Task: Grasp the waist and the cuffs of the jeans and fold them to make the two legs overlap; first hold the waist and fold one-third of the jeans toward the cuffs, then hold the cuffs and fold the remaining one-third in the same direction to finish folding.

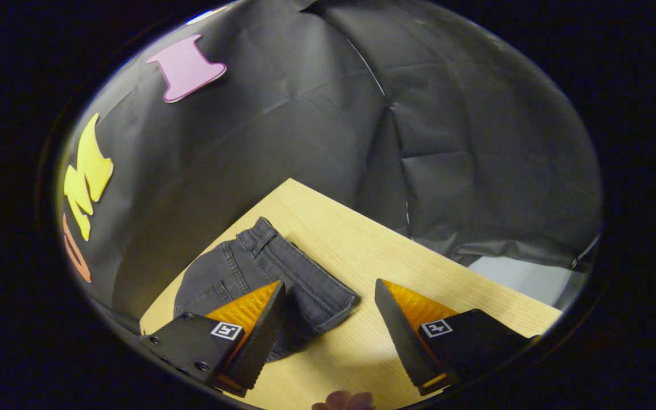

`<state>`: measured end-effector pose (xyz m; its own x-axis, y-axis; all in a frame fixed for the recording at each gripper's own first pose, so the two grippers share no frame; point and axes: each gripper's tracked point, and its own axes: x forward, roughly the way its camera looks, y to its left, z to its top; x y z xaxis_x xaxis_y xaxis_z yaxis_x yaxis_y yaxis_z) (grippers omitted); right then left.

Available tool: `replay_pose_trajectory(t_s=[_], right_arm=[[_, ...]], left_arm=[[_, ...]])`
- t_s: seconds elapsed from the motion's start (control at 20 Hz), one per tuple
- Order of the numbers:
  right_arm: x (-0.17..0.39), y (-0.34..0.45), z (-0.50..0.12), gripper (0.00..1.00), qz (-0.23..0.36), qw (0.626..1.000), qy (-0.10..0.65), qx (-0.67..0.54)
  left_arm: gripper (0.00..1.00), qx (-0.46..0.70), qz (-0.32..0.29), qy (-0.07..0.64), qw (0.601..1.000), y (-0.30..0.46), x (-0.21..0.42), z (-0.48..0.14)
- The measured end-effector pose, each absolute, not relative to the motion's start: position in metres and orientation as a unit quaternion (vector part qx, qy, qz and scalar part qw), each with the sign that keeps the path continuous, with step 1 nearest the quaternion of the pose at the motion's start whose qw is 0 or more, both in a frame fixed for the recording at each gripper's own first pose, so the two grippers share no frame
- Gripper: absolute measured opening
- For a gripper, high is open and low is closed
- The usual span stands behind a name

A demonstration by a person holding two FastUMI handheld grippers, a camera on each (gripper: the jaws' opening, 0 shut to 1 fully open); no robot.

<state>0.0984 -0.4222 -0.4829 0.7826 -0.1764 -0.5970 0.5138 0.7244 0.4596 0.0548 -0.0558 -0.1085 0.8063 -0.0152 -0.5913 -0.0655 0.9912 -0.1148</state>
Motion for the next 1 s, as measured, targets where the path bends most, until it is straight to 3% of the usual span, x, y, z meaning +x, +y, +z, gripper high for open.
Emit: replay_pose_trajectory(t_s=[0.3,0.4,0.6,0.7,1.0], right_arm=[[0.109,-0.402,-0.488,0.88,-0.143,0.927,0.279,0.208],[0.113,-0.403,-0.494,0.53,-0.158,0.918,0.296,0.212],[0.109,-0.401,-0.473,0.18,-0.157,0.911,0.329,0.193],[0.11,-0.398,-0.455,0.07,-0.155,0.913,0.33,0.184],[0.099,-0.384,-0.401,0.07,-0.132,0.919,0.33,0.168]], left_arm=[[0.99,-0.079,0.026,0.325,0.942,-0.056,0.054,-0.116],[0.99,-0.091,0.032,0.329,0.94,-0.053,0.053,-0.119],[0.99,-0.11,0.048,0.323,0.939,-0.036,0.046,-0.12],[0.99,-0.123,0.061,0.321,0.937,-0.024,0.039,-0.12],[0.99,-0.128,0.089,0.282,0.947,0.013,0.024,-0.104]])
